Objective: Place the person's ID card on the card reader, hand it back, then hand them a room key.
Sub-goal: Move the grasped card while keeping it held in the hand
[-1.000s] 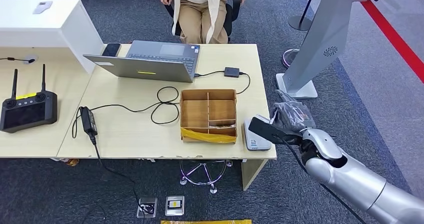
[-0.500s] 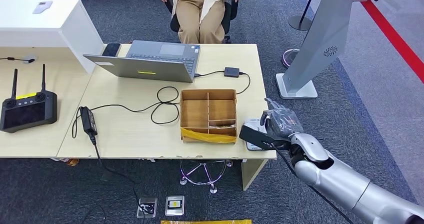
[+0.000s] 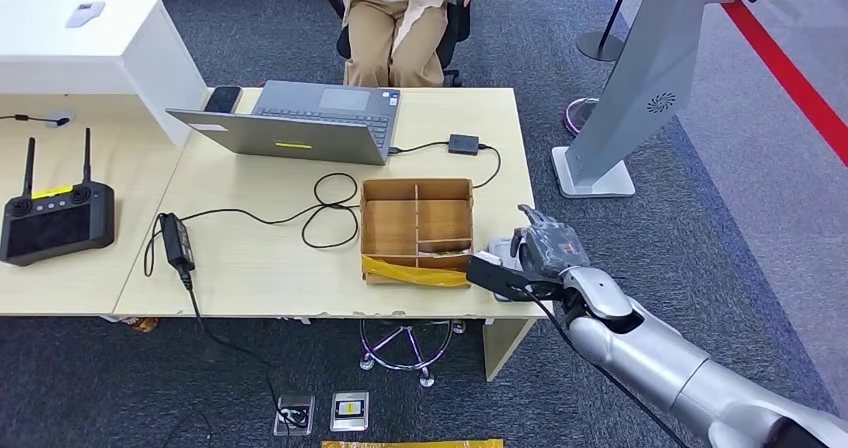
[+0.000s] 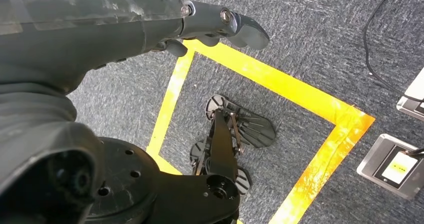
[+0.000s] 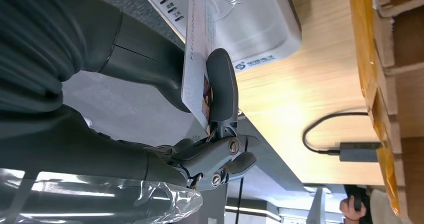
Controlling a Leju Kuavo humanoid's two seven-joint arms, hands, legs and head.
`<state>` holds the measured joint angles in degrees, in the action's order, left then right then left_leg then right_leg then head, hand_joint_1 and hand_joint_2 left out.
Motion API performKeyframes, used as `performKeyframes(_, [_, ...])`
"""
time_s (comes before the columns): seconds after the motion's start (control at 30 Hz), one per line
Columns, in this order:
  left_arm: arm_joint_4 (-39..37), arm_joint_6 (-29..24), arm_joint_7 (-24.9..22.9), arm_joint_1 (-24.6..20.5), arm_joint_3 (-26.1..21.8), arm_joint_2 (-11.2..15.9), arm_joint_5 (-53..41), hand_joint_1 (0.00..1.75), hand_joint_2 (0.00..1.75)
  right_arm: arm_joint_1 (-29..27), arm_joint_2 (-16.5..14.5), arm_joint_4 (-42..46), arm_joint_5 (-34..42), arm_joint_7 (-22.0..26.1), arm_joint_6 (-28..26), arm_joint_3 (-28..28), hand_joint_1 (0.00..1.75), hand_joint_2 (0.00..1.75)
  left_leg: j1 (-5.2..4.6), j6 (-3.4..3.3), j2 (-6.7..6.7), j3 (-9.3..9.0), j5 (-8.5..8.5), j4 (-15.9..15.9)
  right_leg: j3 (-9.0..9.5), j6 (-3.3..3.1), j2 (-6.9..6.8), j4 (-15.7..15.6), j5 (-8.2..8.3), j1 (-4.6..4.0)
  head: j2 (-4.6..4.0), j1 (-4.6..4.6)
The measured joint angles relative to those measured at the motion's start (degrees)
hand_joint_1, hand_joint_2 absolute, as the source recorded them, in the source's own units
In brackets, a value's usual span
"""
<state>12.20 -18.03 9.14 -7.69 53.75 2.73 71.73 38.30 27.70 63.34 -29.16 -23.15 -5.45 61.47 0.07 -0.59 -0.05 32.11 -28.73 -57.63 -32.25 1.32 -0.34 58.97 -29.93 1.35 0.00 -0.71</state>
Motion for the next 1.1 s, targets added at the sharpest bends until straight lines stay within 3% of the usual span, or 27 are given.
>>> performKeyframes(0.63, [0.0,0.2,0.0,0.1,0.5,-0.1,-0.2,0.0,0.0,0.8,-2.5,-7.0,-0.2,0.7,0.0,-0.3,1.75,1.75,0.0,0.0,0.01,-0.09,0.0,0.0,0.08,0.0,0.0,0.0,0.0,0.0,0.0,0.0])
performKeyframes(1.1, [0.0,0.8,0.0,0.0,0.6,0.1,-1.0,0.0,0.0,3.3,-2.8,-7.2,-4.4,-2.4,1.2,-1.6,1.75,1.75,0.0,0.0,0.03,-0.1,0.01,0.0,0.08,0.0,0.03,0.0,0.01,0.0,0.0,0.0])
